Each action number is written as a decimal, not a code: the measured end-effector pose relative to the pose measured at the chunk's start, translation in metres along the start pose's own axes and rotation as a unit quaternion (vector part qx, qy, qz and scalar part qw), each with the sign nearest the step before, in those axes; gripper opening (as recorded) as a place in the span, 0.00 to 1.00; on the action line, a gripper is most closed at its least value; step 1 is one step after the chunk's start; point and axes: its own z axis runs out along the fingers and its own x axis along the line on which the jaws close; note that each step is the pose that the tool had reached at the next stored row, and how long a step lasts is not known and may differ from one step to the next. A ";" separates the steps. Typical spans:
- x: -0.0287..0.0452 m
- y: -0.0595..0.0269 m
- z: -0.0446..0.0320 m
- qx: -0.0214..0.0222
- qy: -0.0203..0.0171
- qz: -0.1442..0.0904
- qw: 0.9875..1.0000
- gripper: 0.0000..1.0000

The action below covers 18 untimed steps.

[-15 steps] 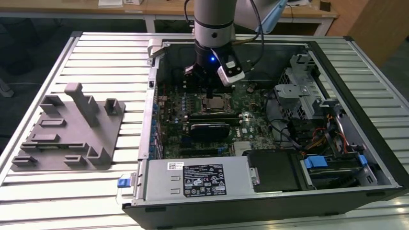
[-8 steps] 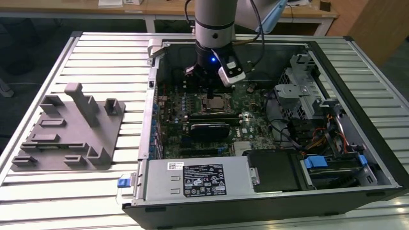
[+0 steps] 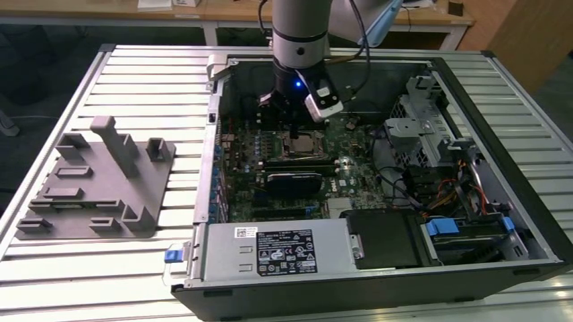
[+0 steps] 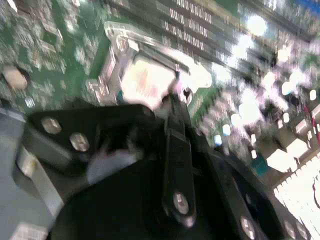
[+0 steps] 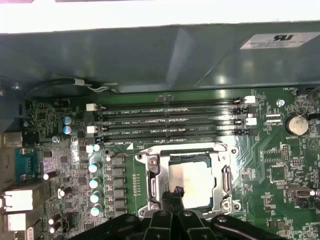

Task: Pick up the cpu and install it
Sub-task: 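Close the cpu cover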

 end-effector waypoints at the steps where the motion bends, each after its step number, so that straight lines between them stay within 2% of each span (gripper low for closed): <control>1: 0.0000 0.0000 0.0000 0.000 0.000 0.000 1.000 0.11; 8: 0.0009 -0.0002 0.0048 0.000 0.000 0.000 1.000 0.11; 9: 0.0046 -0.0007 0.0134 -0.001 -0.002 0.000 1.000 0.11; 11: 0.0046 -0.0007 0.0120 0.000 -0.002 0.000 1.000 0.11; 14: 0.0043 -0.0003 0.0041 0.000 -0.002 0.000 1.000 0.11; 18: 0.0043 -0.0003 0.0040 0.000 -0.002 0.000 1.000 0.11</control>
